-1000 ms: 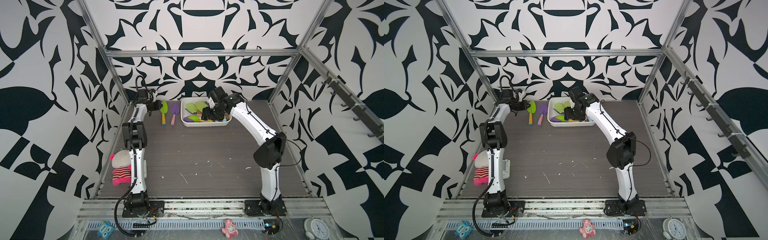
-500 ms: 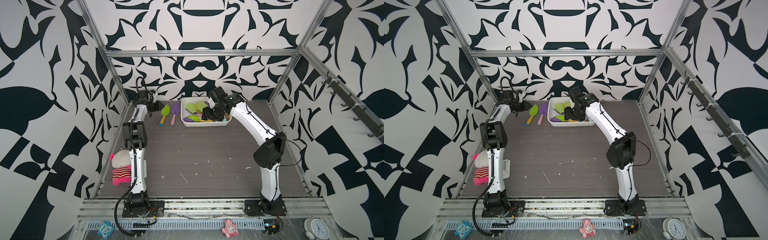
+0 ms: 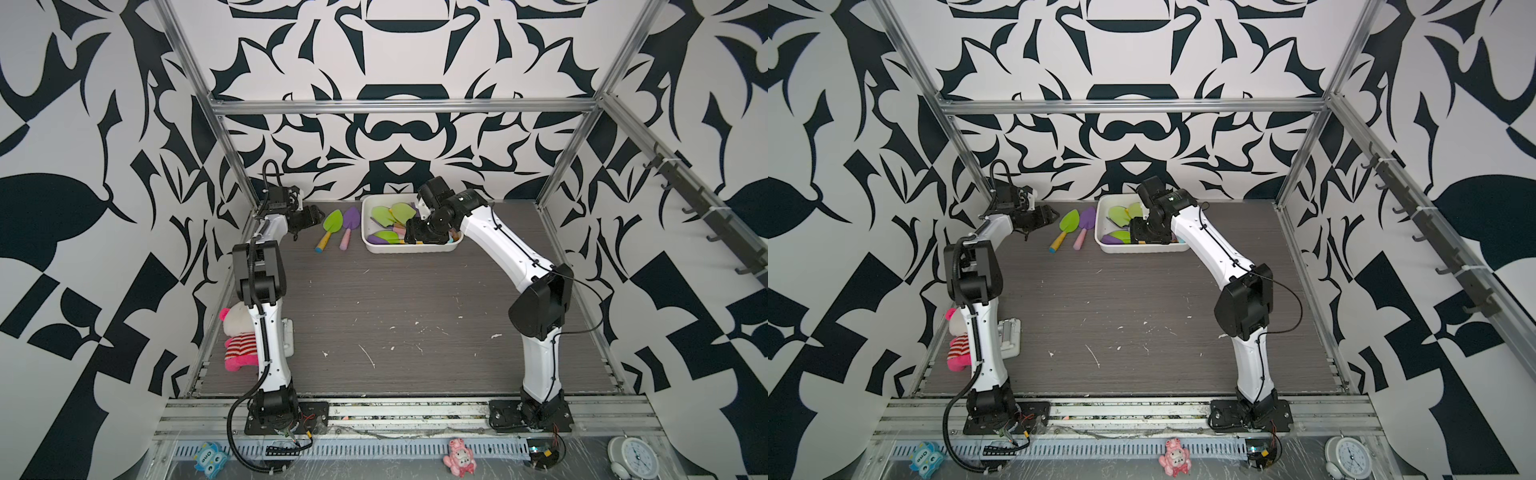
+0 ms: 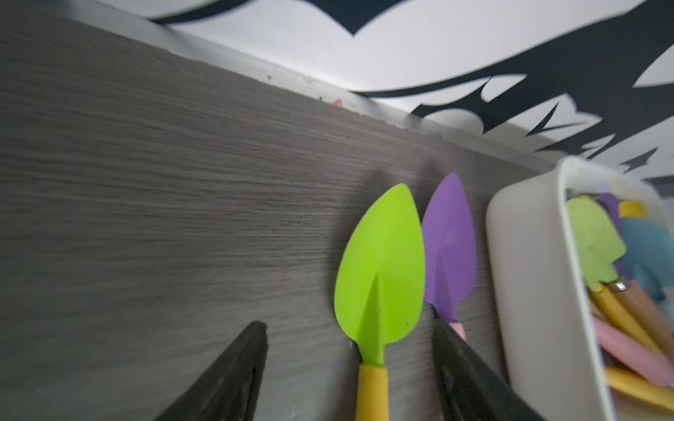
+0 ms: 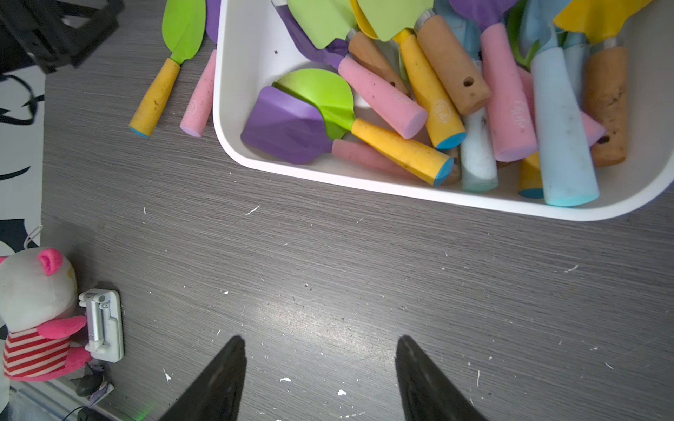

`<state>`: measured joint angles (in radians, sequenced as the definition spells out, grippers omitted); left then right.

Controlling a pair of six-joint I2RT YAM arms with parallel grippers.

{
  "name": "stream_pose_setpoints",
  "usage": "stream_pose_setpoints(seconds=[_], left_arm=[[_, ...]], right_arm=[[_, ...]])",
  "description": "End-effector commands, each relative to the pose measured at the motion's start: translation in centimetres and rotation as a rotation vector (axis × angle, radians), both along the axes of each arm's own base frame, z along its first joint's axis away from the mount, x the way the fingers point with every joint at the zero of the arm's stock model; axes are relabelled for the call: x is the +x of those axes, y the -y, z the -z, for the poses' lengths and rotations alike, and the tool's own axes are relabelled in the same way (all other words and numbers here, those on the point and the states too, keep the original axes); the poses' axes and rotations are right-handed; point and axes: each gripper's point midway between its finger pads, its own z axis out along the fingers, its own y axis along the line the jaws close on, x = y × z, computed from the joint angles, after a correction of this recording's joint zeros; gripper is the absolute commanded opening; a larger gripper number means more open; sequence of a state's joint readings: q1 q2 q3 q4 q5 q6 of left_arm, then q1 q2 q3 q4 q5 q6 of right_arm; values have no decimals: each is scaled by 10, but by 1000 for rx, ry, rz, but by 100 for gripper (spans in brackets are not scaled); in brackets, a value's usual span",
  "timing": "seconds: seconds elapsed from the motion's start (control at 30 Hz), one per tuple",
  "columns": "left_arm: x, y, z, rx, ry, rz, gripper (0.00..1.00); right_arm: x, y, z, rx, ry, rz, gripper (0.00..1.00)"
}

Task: Take the shovel out of the storage box
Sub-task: Pick up the shovel from the storage box.

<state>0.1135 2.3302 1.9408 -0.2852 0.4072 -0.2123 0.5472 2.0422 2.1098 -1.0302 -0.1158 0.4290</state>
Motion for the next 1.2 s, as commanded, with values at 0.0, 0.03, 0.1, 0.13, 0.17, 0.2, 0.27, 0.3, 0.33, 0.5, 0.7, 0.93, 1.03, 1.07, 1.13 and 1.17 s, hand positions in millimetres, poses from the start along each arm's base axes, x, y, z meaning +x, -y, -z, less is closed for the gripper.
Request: stream_pose_setpoints(seconds=[0.0, 0.03, 0.1, 0.13, 0.17, 0.2, 0.27, 0.3, 0.33, 0.5, 0.7, 0.93, 1.03, 1.07, 1.13, 1.17], left_arm=[[-1, -8, -101, -4, 212, -53, 79], [-7, -6, -114, -19, 232, -55, 83], [-19, -4, -137, -38, 267, -66, 90], [-26, -4, -150, -55, 280, -78, 90], [-32, -2, -159, -64, 294, -78, 90], [-40, 0, -170, -74, 306, -81, 91], [-55, 5, -188, -110, 315, -93, 91], [-63, 8, -197, -123, 321, -91, 91], [-72, 13, -204, -131, 326, -92, 91], [-113, 44, -229, -143, 327, -57, 91], [-162, 92, -247, -115, 333, 14, 91], [-200, 130, -260, -103, 356, 56, 91], [-209, 139, -262, -105, 353, 67, 91], [-212, 142, -262, -106, 349, 72, 90], [-216, 148, -260, -104, 341, 80, 90], [-218, 150, -260, -107, 338, 83, 90]], right_arm=[[10, 7, -22, -1, 64, -5, 68], [13, 9, -20, -3, 58, -5, 68], [21, 15, -17, -4, 52, -5, 68], [24, 18, -15, -8, 48, -2, 68], [29, 22, -14, -11, 48, 3, 68], [35, 28, -13, -12, 47, 15, 68], [46, 43, -7, -20, 33, 47, 68], [52, 51, -5, -24, 25, 67, 68], [57, 60, -1, -30, 18, 82, 68], [76, 96, 21, -59, -25, 126, 67], [93, 119, 48, -69, -60, 128, 63], [111, 122, 71, -54, -73, 120, 56], [116, 121, 80, -44, -81, 115, 51], [118, 122, 84, -48, -85, 116, 50], [119, 122, 88, -47, -91, 115, 46], [119, 122, 88, -45, -91, 112, 45]])
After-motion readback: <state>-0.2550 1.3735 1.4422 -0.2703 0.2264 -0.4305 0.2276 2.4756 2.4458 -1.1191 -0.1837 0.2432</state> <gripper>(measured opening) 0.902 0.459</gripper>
